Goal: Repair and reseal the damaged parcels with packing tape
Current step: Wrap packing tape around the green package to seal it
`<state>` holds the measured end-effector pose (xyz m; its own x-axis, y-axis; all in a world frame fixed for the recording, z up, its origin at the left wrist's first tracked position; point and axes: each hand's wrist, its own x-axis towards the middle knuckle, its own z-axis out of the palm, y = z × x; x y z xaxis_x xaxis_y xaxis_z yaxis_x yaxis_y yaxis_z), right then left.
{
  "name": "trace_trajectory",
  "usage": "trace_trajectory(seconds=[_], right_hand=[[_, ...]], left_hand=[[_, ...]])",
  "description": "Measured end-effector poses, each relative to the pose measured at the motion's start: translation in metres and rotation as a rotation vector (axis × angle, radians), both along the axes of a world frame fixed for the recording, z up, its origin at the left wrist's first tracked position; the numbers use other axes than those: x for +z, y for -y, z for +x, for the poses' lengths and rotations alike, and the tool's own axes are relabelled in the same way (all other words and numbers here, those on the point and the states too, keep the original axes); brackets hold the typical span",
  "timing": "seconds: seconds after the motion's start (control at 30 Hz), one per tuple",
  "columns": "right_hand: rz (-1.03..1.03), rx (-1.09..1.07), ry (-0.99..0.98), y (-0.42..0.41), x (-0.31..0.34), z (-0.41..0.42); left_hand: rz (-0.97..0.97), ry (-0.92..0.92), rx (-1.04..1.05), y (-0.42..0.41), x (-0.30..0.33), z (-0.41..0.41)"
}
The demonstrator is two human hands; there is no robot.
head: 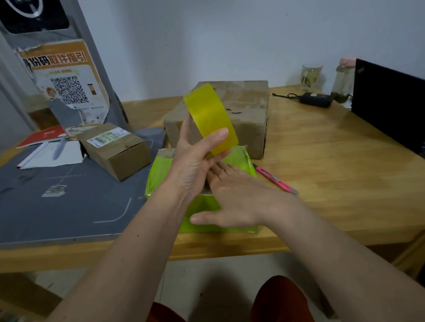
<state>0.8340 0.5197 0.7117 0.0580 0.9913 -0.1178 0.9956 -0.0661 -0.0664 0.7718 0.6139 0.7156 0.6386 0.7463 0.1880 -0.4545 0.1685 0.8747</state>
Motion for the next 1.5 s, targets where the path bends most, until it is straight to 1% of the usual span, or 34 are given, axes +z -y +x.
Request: trace_trajectory(seconds=[0.1, 0.23, 0.3, 0.33, 0.37, 0.43, 0.5, 0.57, 0.6, 0.67, 0.73, 0.83, 0.9, 1.03, 1.17, 1.23, 1.3, 1.37, 1.5], right_hand=[[0.017, -0.023, 0.004, 0.0, 0.002, 0.003], [0.093, -0.233, 0.074, 0.002, -0.003, 0.018], [0.105, -0.253, 0.037, -0.003, -0.007, 0.022], [0.125, -0.252, -0.027, -0.005, -0.009, 0.023], [0.175, -0.255, -0.136, -0.007, -0.012, 0.025], [0.358, -0.296, -0.468, -0.006, -0.017, 0.032], [0.557, -0.391, -0.827, 0.001, -0.017, 0.036], [0.694, -0.437, -1.052, 0.009, -0.007, 0.039], [0.715, -0.426, -1.145, 0.012, -0.001, 0.04], [0.691, -0.385, -1.289, 0.019, 0.011, 0.044], [0.684, -0.396, -1.37, 0.028, 0.017, 0.05], [0.724, -0.494, -1.465, 0.044, 0.016, 0.066], [0.751, -0.564, -1.487, 0.055, 0.012, 0.082], [0.777, -0.706, -1.446, 0.076, -0.011, 0.114], [0.783, -0.927, -1.33, 0.088, -0.039, 0.139], [0.746, -1.005, -1.281, 0.089, -0.052, 0.151], [0.682, -1.06, -1.212, 0.089, -0.066, 0.163], [0.621, -1.092, -1.099, 0.086, -0.078, 0.175], [0.527, -1.066, -0.889, 0.075, -0.087, 0.193]], left_hand=[[-0.017, 0.026, 0.015, 0.0, -0.001, -0.006], [-0.033, 0.035, 0.012, -0.002, -0.002, -0.017], [-0.025, 0.017, 0.013, -0.002, -0.002, -0.017], [-0.026, 0.017, 0.015, -0.001, -0.001, -0.017], [-0.032, 0.021, 0.018, -0.002, -0.001, -0.017], [-0.038, 0.018, 0.019, -0.002, -0.001, -0.019], [-0.039, 0.001, 0.01, 0.001, 0.0, -0.02], [-0.021, 0.01, 0.001, 0.005, 0.002, -0.018], [-0.004, 0.019, -0.008, 0.008, 0.004, -0.014], [0.037, 0.027, -0.044, 0.017, 0.007, -0.004], [0.071, 0.016, -0.074, 0.027, 0.01, 0.01], [0.124, -0.02, -0.089, 0.042, 0.012, 0.034], [0.124, -0.045, -0.096, 0.054, 0.01, 0.051], [0.029, -0.117, -0.165, 0.076, 0.0, 0.089], [0.131, -0.309, -0.143, 0.091, -0.017, 0.119], [0.122, -0.397, -0.164, 0.093, -0.028, 0.13], [0.097, -0.457, -0.18, 0.092, -0.04, 0.139], [0.079, -0.501, -0.153, 0.09, -0.051, 0.145], [0.076, -0.574, -0.074, 0.086, -0.063, 0.152]])
